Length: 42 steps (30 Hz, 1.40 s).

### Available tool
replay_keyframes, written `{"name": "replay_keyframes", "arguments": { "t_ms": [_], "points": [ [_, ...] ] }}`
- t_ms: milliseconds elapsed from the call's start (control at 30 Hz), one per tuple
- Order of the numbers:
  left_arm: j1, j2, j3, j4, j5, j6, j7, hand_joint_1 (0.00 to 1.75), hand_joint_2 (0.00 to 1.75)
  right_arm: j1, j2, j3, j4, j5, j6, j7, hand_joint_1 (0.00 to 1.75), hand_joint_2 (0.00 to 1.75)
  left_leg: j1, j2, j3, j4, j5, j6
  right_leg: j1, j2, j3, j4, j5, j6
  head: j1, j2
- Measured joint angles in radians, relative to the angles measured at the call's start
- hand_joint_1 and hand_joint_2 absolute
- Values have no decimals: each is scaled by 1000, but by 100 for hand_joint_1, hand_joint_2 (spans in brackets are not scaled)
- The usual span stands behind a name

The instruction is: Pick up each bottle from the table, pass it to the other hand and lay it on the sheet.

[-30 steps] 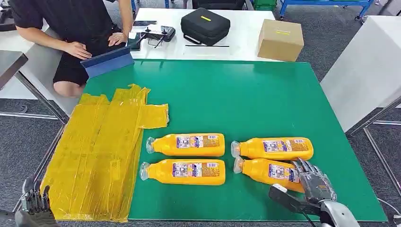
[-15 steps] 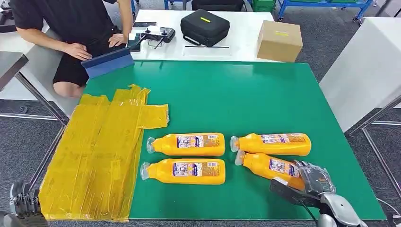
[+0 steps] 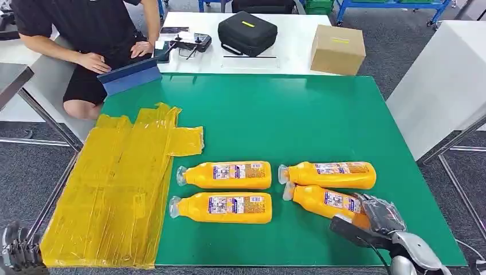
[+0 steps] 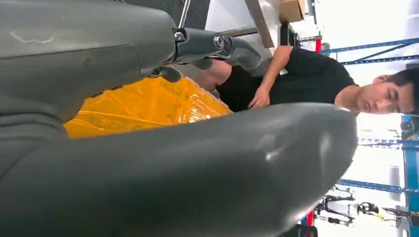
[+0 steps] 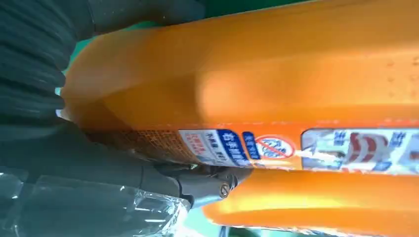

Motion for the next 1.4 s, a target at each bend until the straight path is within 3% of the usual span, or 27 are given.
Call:
{"name": "replay_keyframes", "arguments": {
  "t_ms": [267,633,867,900,1033,1200,1300,1400],
  "points": [
    [16,0,1,-2,10,-5,-21,0,0,-9,-29,-36,-142,-259,121,-150,175,175,0,-1,-4,0,1,1,0,0,-2,1,0,0,0,0],
    [-41,0,1,31,-28,-84,-20,0,0,-98,148,-172,-366,-183,202,-178,175,175,0,-2,-6,0,2,1,0,-2,-3,1,0,0,0,0],
    [-53,0,1,48,-28,-90,-20,0,0,-99,196,-208,-412,-171,210,-188,175,175,-1,-2,-7,0,2,1,0,-1,-4,1,0,0,0,0],
    [-53,0,1,49,-28,-92,-20,0,175,-99,199,-210,-414,-169,211,-189,175,175,-1,-2,-7,0,2,1,0,-1,-5,1,0,0,0,0],
    [-59,0,2,57,-34,-117,-14,0,175,-108,230,-228,-426,-158,217,-213,175,175,-1,-2,-7,0,2,1,0,-1,-5,1,0,0,0,0],
    [-133,0,-21,124,-70,-178,-2,0,175,-145,343,-213,-462,-132,208,-193,175,175,0,-2,-7,0,2,0,1,-1,-5,2,0,0,0,0],
    [-204,14,-93,194,-38,-149,-2,0,175,-189,382,-116,-446,-169,147,-131,175,175,0,-2,-8,0,4,-1,1,-1,-5,4,0,0,0,0],
    [-274,45,-183,253,22,-106,3,0,175,-277,387,32,-357,-256,68,-88,164,175,0,0,-8,0,6,-1,1,-1,-6,4,3,-2,0,0]
  ]
}}
